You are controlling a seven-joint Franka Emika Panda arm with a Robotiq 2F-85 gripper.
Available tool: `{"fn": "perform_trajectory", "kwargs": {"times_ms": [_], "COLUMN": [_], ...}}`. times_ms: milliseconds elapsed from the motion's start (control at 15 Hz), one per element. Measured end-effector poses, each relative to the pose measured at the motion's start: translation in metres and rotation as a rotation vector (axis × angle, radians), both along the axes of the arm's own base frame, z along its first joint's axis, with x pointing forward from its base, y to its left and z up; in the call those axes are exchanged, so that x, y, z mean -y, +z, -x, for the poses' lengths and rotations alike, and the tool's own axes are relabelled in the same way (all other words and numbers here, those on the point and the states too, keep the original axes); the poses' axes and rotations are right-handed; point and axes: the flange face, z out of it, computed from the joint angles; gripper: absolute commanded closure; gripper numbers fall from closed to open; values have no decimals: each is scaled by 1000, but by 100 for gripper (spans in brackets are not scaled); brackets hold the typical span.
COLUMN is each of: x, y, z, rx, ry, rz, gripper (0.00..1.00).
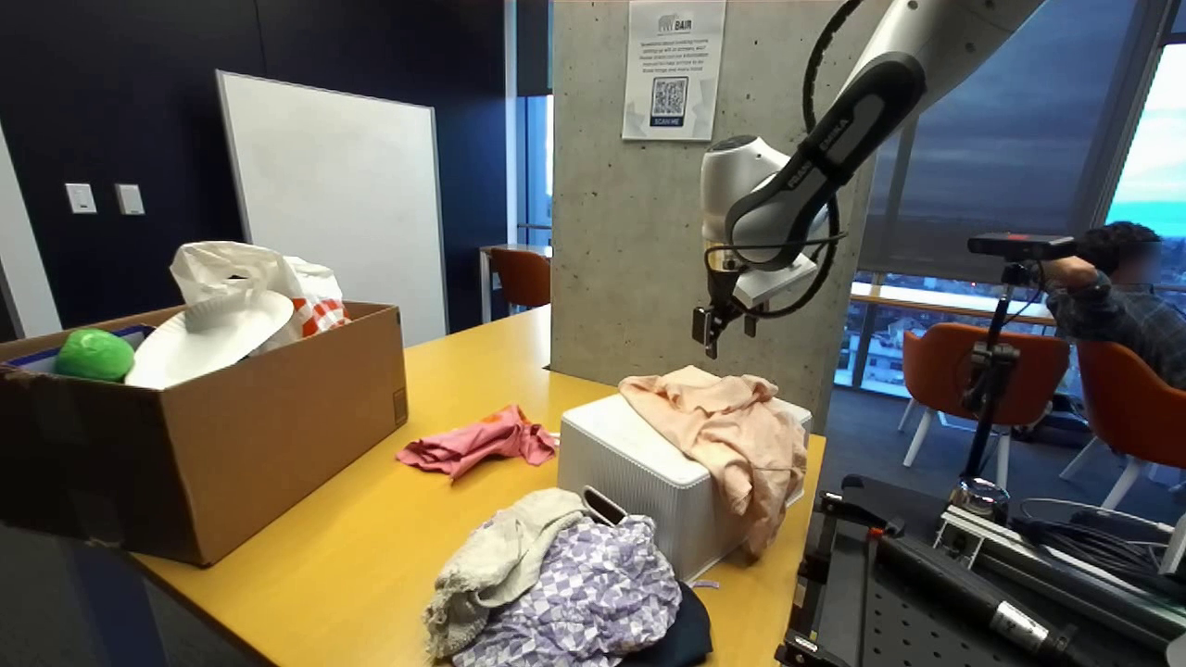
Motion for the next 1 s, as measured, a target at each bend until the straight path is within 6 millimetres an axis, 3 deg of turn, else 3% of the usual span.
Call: {"fn": "perform_trajectory", "kwargs": {"times_ms": [200, 400, 733, 1000], "x": [-31, -50, -67, -68], "y": [-2, -18, -37, -44], "z": [12, 22, 27, 28], "rx": [-17, -52, -92, -112], "ry": [36, 57, 81, 83], "rz": [-37, -62, -80, -82], "gripper": [0, 0, 0, 0]}}
